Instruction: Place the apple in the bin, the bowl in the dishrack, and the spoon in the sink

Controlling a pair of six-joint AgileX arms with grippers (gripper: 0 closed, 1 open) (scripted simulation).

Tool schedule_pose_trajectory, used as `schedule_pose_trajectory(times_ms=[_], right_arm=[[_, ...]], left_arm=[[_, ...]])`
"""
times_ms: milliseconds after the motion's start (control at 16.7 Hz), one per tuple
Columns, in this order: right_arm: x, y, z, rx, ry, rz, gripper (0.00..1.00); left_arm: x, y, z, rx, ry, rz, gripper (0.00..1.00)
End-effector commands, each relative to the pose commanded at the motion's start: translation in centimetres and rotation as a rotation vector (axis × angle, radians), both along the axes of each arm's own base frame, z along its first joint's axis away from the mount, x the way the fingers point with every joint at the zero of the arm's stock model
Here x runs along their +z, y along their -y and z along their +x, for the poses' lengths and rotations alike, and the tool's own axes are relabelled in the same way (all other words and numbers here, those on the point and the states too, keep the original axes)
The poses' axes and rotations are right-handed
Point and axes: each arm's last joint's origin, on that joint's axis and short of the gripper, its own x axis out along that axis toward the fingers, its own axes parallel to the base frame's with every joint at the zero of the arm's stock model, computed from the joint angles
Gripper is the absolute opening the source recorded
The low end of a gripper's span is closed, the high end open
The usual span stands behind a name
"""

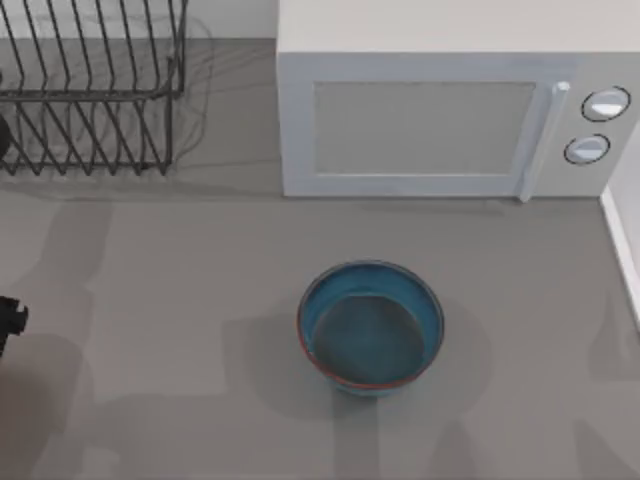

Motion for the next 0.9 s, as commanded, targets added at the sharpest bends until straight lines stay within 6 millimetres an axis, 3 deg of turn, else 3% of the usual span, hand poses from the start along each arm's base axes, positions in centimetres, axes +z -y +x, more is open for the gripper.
schedule_pose_trajectory(times_ms=[540, 900], right_arm=[[0.0, 0.0, 0.0, 0.000, 0.000, 0.000, 1.00], [0.0, 0.0, 0.0, 0.000, 0.000, 0.000, 1.00]], left_arm=[[0.2, 0.2, -0.3, 0.021, 0.035, -0.007, 1.00], [1.4, 1.0, -3.4, 0.297, 0.402, -0.114, 1.00]])
